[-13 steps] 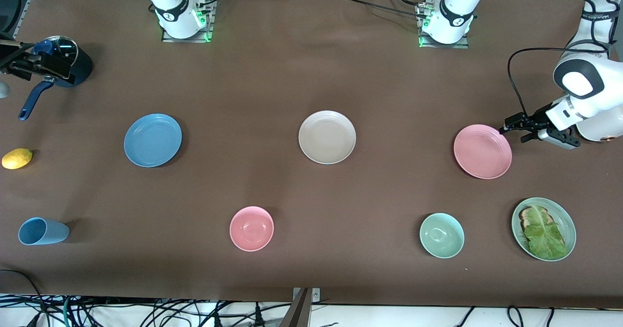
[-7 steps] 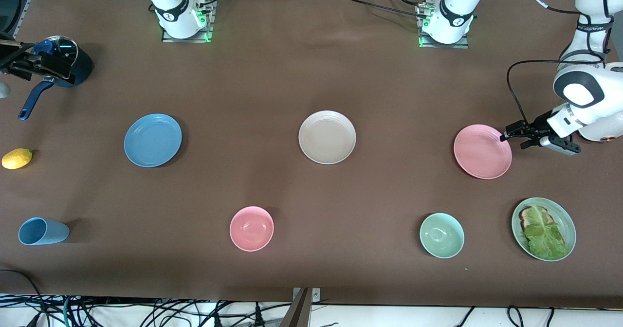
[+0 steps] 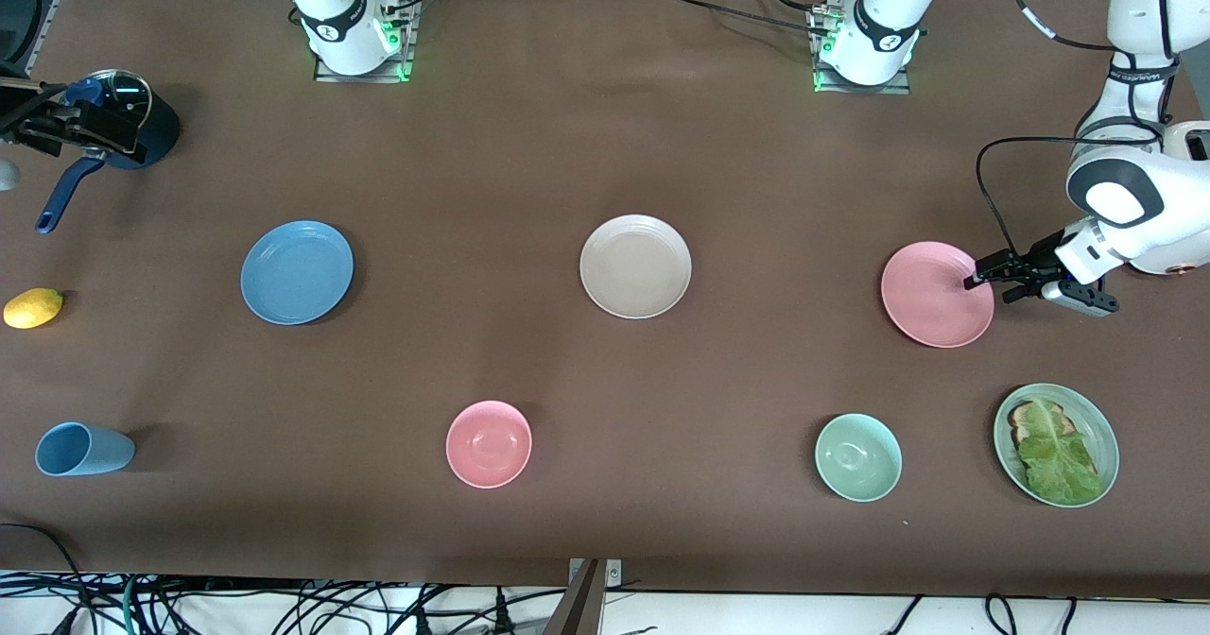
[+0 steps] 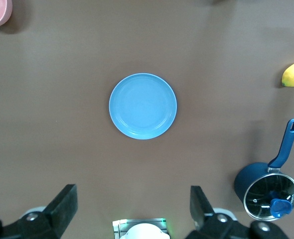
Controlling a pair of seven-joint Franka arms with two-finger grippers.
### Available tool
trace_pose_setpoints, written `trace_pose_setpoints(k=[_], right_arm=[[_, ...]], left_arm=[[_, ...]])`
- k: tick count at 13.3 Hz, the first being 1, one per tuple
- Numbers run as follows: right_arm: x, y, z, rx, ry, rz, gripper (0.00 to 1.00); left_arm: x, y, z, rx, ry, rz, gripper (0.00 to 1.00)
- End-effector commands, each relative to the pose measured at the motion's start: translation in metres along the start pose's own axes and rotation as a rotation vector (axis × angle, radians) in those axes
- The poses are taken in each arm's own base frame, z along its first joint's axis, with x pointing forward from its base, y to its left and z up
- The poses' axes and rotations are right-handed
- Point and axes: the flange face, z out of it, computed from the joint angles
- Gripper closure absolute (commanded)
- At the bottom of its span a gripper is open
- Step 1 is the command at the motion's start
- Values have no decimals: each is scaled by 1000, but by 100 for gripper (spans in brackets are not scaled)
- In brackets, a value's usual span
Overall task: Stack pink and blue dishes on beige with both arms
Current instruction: 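Lower the left gripper to the pink plate rim and close it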
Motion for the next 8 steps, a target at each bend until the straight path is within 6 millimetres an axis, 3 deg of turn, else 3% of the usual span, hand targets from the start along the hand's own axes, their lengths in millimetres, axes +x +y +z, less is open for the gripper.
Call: trace_pose_setpoints(k=[1,6,8], right_arm=[[-2,0,-7,-13,0,1,0],[-2,0,-6,-14,-3,1,0],[-2,0,-7,-13,0,0,0]], left_arm=[[7,-1,1,1,29,11,23],[8,-2,1,1,31,11,95],[8,-2,1,1,32,11,100]])
